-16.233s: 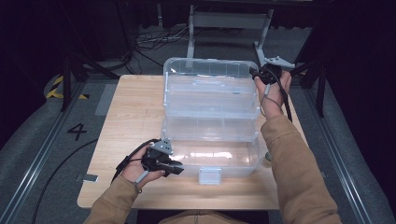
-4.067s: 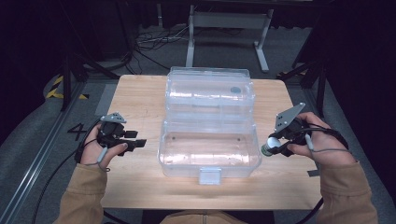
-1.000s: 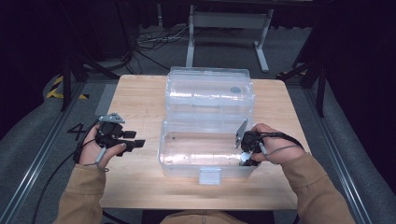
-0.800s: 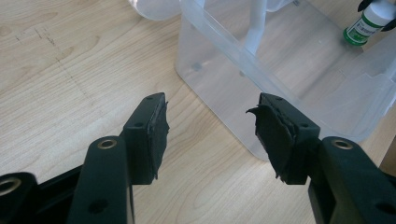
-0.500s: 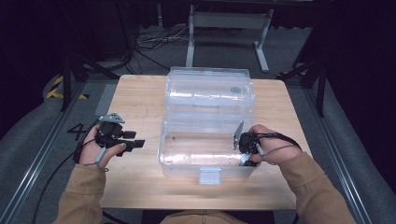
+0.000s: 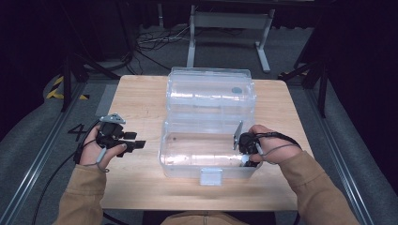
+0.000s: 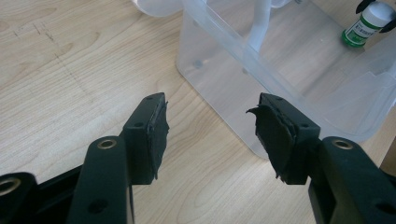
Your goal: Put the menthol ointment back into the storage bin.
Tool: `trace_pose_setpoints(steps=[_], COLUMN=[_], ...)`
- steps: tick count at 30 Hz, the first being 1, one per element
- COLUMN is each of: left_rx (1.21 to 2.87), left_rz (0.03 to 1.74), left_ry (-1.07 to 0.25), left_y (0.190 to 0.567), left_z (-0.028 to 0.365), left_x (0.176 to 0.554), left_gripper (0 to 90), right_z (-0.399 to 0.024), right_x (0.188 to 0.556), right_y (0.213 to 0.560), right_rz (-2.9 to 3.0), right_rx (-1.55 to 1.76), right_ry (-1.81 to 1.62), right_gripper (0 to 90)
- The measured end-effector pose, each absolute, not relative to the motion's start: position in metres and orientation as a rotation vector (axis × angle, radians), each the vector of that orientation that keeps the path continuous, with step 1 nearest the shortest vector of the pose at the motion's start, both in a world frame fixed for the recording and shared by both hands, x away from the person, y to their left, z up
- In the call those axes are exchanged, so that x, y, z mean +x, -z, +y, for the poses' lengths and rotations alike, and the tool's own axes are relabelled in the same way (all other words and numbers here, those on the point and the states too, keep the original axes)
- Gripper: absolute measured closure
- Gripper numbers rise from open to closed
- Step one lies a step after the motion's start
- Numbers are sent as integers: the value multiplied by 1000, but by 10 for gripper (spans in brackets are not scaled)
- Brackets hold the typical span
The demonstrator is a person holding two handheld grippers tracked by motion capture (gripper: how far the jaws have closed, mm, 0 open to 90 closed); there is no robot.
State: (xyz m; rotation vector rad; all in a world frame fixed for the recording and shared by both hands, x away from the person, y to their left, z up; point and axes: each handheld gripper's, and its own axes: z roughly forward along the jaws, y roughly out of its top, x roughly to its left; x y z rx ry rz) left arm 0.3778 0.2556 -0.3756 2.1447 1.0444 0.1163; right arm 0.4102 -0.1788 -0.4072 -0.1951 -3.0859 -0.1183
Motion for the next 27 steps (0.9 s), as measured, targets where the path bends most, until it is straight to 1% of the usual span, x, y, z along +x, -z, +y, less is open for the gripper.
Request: trace_pose_setpoints(steps=[15, 27], left_rx=[2155, 2154], left_rz=[1045, 1047], left_ry=[-108, -108], left_y=[377, 377], left_z=[256, 256], left_x=[379, 378], left_gripper=[431, 431], right_z=[-175, -176], right_x=[412, 411], right_y=[408, 408], right_rz=[-3070, -3057], right_rx=[-199, -207], right_ry=[45, 59], right_gripper=[500, 497])
